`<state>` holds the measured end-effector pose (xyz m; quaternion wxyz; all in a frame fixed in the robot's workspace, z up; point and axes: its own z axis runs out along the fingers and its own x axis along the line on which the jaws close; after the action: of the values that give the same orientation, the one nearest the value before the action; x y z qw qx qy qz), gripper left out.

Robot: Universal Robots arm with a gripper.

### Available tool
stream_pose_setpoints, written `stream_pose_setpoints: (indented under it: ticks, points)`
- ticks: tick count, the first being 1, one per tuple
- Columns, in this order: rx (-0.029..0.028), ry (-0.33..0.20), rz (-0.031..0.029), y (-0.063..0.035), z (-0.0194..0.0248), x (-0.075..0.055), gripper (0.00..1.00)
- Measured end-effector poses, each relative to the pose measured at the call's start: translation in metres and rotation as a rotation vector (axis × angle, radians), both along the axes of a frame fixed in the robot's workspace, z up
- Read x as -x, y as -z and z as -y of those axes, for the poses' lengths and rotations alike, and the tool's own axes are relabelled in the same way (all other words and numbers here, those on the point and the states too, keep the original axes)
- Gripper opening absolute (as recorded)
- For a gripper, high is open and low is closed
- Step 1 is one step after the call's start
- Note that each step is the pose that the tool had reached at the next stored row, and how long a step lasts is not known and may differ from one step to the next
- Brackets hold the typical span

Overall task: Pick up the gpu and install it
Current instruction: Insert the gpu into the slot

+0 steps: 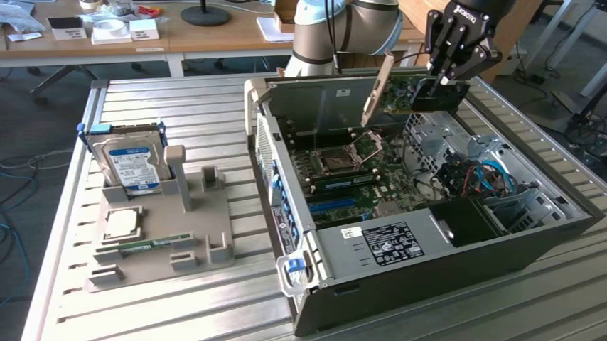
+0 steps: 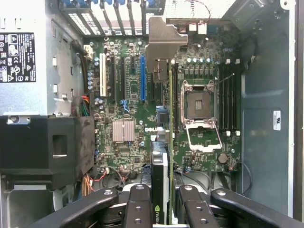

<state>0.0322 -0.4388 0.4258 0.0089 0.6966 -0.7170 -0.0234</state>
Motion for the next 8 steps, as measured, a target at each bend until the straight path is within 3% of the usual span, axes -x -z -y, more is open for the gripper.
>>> stream_pose_setpoints:
  ticks: [8]
  points:
    - [0.0001,-0.002,-0.0001,0.0,0.0,0.0001,0.27]
